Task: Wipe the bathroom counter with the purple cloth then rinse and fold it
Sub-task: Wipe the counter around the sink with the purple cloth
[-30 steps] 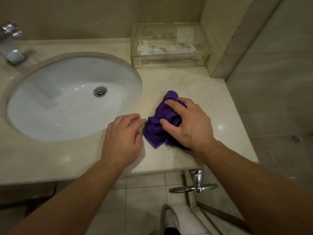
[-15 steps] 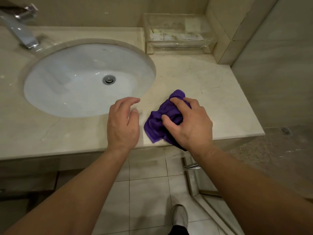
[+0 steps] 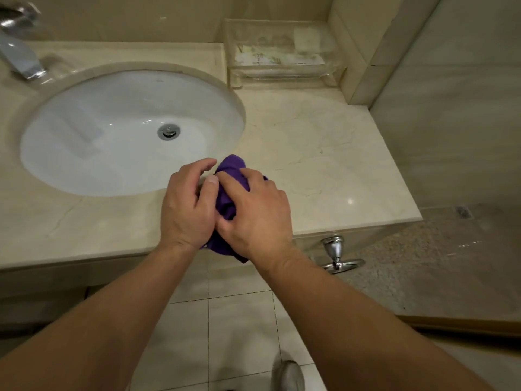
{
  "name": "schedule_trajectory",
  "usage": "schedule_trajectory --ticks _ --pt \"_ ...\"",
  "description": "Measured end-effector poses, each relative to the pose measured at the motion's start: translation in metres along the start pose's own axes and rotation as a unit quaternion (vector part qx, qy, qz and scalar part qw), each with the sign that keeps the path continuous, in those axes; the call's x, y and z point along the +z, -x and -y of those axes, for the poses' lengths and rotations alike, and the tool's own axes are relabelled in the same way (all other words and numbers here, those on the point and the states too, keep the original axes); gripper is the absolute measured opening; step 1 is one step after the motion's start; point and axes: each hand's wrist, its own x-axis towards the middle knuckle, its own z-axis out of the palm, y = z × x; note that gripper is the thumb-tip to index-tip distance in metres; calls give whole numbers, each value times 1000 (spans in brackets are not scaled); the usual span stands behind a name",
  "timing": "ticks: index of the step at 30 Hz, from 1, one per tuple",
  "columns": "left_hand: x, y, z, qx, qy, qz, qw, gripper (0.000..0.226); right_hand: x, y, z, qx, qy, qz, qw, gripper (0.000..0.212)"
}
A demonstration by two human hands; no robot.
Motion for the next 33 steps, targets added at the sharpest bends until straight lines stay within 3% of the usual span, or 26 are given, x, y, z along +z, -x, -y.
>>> schedule_trajectory --ticks 6,9,13,26,33 --pt "3 -1 2 48 -96 51 993 65 -13 0 -35 -7 -9 1 1000 56" --pt "8 -3 7 96 -199 90 971 70 -22 0 -59 4 -6 -6 1000 57" --pt "12 -2 7 81 -283 122 948 74 -34 5 -96 13 9 -31 999 58" --pt "15 1 5 46 -322 133 936 70 -77 19 -203 126 -27 -92 987 61" --pt "15 1 0 36 -335 111 935 68 -79 18 -212 246 -107 -160 950 61"
